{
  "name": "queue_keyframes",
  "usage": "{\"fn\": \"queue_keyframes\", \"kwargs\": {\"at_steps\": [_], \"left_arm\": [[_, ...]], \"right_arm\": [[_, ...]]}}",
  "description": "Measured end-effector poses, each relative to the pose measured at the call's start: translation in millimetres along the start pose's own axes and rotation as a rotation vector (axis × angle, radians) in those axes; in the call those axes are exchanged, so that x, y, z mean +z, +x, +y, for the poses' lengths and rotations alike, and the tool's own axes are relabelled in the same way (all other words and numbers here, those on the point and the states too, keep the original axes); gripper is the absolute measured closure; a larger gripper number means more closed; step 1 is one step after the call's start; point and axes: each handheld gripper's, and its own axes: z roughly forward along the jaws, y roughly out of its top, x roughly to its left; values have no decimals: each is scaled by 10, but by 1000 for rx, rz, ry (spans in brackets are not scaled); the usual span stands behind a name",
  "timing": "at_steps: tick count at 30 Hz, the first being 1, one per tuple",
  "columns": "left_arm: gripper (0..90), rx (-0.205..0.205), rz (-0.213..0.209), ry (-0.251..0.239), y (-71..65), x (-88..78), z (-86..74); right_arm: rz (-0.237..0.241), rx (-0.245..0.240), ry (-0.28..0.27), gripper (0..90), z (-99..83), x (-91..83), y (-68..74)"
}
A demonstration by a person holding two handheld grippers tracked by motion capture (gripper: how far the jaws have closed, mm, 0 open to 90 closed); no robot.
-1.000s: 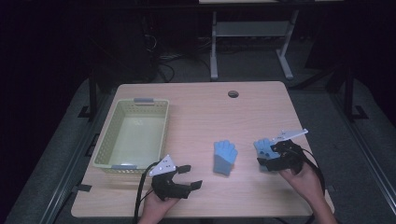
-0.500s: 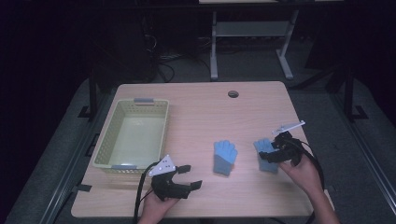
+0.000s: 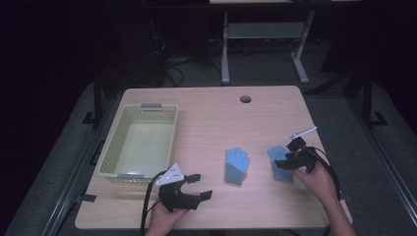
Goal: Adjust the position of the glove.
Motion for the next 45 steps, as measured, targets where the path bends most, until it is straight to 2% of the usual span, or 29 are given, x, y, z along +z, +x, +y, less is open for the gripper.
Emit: {"fn": "queue_keyframes", "kwargs": {"at_steps": [7, 12, 14, 17, 22, 29, 37, 42, 45], "left_arm": [[233, 4, 0, 3, -6, 5, -3], [233, 2, 1, 3, -5, 4, -4], [233, 3, 0, 4, -9, 7, -4], [233, 4, -3, 6, -25, 15, -10], [233, 12, -6, 16, -29, 29, -18], [234, -8, 3, -4, -13, 10, -20], [234, -9, 3, -9, -24, -12, -13], [234, -14, 3, -16, -16, -14, -15], [234, -13, 4, -16, -17, -14, -14]], "right_arm": [[-34, -9, 80, 548, -5, 112, -8], [-75, -36, 86, 579, -8, 132, 42], [-91, -27, 70, 594, -28, 135, 66], [-91, -4, 37, 614, -75, 131, 75], [-100, 3, -4, 655, -128, 128, 80], [-122, -33, -10, 772, -137, 135, 160], [-95, -1, -40, 813, -178, 81, 140], [-79, 5, -95, 816, -194, -8, 127], [-68, 13, -105, 816, -203, -63, 130]]}}
